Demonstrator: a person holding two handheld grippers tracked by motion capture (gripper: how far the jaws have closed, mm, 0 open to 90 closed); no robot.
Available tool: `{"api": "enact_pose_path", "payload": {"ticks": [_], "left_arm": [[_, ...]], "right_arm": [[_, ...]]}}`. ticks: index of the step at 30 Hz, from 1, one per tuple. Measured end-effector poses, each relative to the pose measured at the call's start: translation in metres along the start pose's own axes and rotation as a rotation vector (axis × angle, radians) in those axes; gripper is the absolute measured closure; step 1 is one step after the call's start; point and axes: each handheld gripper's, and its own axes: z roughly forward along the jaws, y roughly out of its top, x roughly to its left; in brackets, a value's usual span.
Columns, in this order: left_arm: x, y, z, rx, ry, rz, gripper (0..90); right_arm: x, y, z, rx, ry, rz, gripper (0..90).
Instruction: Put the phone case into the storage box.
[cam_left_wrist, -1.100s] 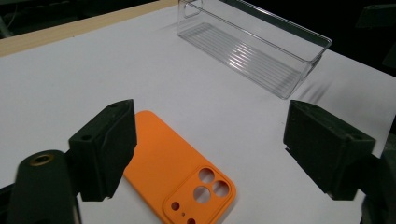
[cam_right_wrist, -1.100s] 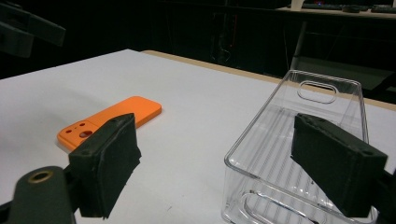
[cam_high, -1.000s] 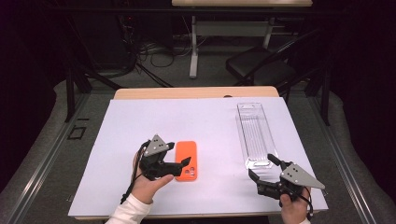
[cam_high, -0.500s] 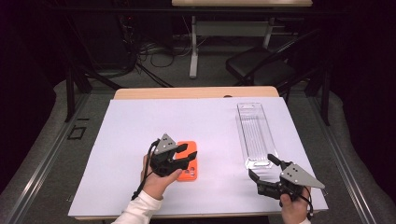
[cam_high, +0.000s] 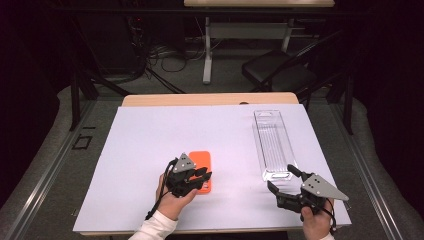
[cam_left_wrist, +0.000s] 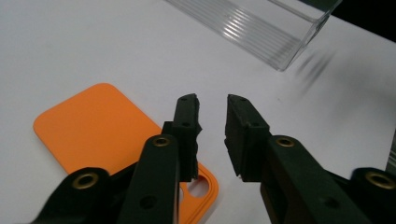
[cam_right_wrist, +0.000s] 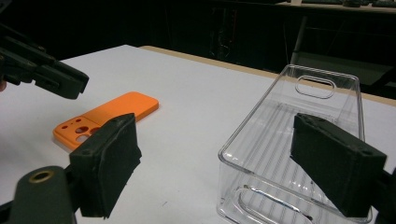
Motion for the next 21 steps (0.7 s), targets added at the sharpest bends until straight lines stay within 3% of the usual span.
{"api": "enact_pose_path", "payload": {"ticks": [7,16,21], "left_arm": [[-0.004,-0.005,0.012,0.064,-0.023,0.009,90.0],[-0.008,-0.011,0.029,0.123,-0.039,-0.004,90.0],[-0.010,-0.015,0.038,0.152,-0.007,0.024,90.0]], "right_arm": [[0.001,0.000,0.001,0.010,0.010,-0.001,14.5],[0.001,-0.001,0.002,0.022,0.019,-0.002,14.5],[0.001,-0.001,0.002,0.021,0.021,-0.002,14.5]]}}
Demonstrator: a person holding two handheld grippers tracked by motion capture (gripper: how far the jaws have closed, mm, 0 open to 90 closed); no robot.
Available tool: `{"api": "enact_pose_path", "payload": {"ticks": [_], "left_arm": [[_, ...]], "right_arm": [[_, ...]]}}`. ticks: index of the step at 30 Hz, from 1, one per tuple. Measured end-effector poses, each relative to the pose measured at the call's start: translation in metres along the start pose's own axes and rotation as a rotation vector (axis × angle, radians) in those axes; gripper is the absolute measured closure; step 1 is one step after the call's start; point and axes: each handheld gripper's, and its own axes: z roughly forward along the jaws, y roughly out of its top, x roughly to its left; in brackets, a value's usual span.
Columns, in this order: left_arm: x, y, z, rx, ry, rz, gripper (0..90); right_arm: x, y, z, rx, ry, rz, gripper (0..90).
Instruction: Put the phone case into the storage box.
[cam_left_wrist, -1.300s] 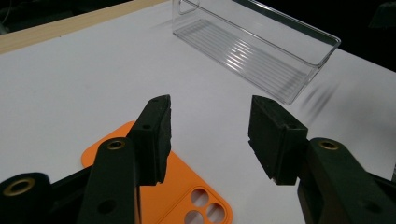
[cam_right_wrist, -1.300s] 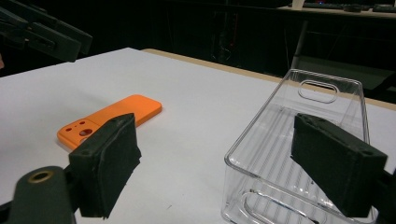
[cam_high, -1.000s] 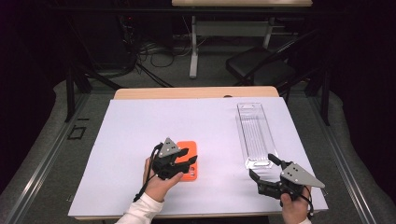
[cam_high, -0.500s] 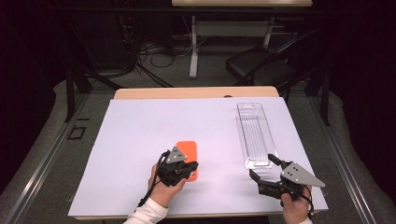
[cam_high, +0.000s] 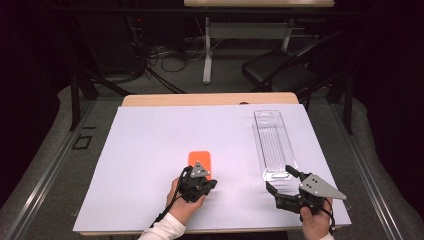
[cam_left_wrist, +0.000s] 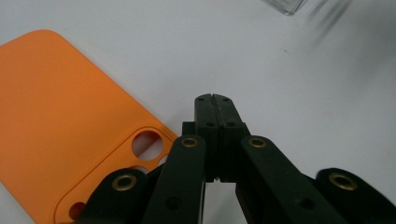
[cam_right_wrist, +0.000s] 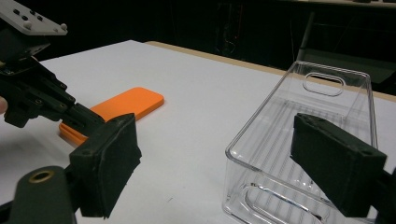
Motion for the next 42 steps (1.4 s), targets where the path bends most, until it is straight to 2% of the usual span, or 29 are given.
{"api": "enact_pose_path", "payload": {"ticks": [17,32,35,38,42], "left_arm": [[-0.003,-0.001,0.012,0.033,0.049,0.011,90.0],[-0.001,-0.003,0.007,0.060,0.066,0.011,90.0],[0.001,-0.004,0.004,0.074,0.072,0.010,90.0],[0.006,-0.007,0.000,0.080,0.086,-0.008,90.0],[0.010,-0.008,-0.005,0.097,0.095,-0.006,90.0]], "right_arm": [[-0.001,0.000,0.000,-0.002,0.001,0.004,14.5],[-0.001,-0.001,0.001,0.009,0.000,0.023,14.5],[-0.001,-0.001,0.001,0.005,-0.005,0.021,14.5],[-0.001,-0.002,0.002,0.011,-0.005,0.016,14.5],[0.000,-0.002,0.002,0.016,-0.004,0.017,14.5]]}}
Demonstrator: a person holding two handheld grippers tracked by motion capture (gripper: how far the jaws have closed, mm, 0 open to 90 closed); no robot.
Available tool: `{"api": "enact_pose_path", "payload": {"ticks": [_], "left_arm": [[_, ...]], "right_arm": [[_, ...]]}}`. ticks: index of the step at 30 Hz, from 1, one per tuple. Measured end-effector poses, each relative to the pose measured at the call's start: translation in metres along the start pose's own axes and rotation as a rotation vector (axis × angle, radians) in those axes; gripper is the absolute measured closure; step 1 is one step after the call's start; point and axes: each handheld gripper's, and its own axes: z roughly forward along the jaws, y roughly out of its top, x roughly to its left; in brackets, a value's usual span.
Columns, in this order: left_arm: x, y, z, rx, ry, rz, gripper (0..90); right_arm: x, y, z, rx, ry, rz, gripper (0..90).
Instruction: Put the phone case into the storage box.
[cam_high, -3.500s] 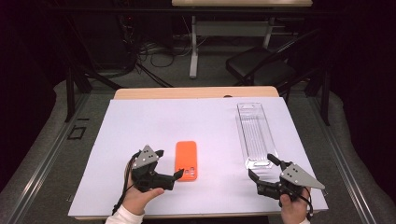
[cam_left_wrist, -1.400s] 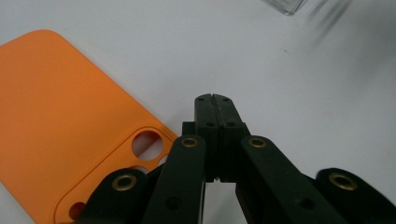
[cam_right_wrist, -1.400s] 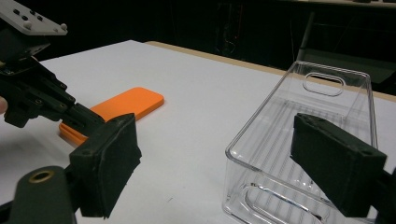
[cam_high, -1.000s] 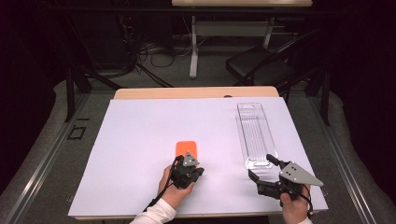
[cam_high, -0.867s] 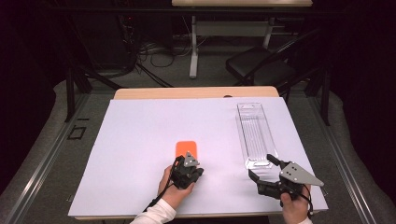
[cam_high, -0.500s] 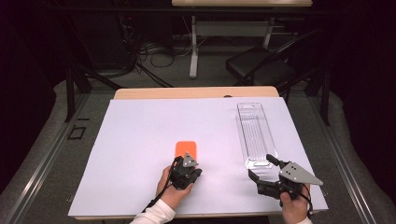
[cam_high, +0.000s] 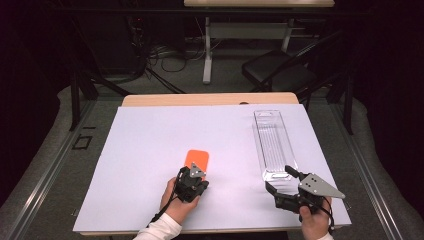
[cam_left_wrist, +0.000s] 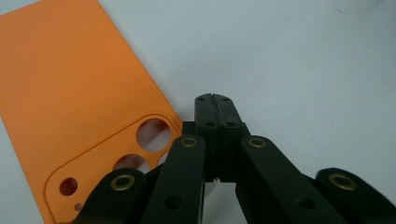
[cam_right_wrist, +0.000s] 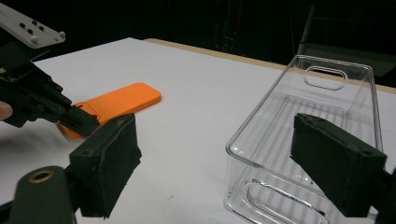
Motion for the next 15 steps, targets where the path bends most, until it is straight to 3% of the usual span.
{"api": "enact_pose_path", "payload": {"ticks": [7,15], "left_arm": [[0.008,-0.005,-0.007,0.016,0.033,0.006,90.0],[0.023,-0.015,-0.016,0.018,0.056,-0.028,90.0]], "right_arm": [[0.001,0.000,0.001,0.002,0.004,-0.001,14.5],[0.001,-0.001,0.002,0.002,0.003,0.001,14.5]]}}
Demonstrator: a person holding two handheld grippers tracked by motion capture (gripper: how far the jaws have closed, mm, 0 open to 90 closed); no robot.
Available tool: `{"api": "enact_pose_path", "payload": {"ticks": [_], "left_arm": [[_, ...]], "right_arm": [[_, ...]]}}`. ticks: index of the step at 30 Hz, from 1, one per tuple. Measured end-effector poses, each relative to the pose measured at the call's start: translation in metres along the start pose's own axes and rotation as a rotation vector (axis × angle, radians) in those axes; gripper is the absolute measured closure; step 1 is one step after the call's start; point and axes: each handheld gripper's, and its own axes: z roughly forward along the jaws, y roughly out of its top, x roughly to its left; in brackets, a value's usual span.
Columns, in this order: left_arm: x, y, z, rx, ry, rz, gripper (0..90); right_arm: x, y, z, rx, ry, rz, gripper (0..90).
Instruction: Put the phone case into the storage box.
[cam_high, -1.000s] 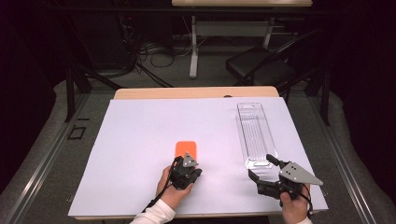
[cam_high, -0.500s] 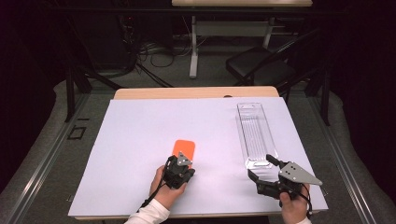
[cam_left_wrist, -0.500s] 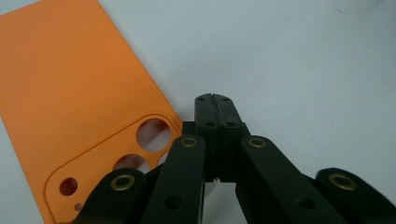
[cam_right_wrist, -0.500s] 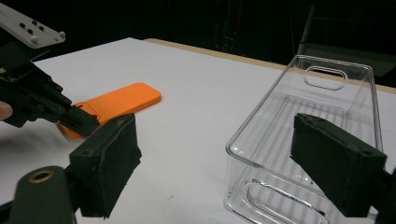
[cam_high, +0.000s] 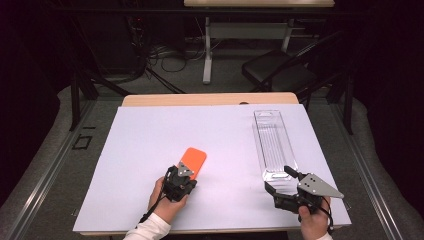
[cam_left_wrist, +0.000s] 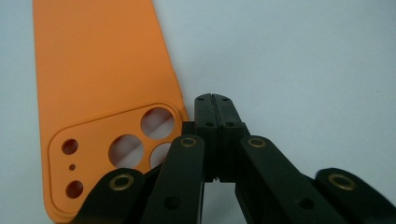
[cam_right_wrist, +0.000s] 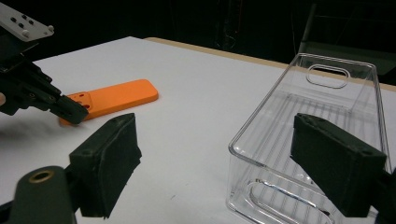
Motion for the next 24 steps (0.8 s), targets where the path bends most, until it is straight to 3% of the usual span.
{"api": "enact_pose_path", "payload": {"ticks": [14,24], "left_arm": [[0.016,-0.010,-0.007,-0.019,0.013,-0.056,90.0],[0.019,-0.011,-0.007,-0.025,0.014,-0.066,90.0]], "right_arm": [[0.000,0.000,0.000,-0.003,0.000,0.001,14.5],[0.000,0.000,-0.001,0.002,-0.002,0.000,14.5]]}}
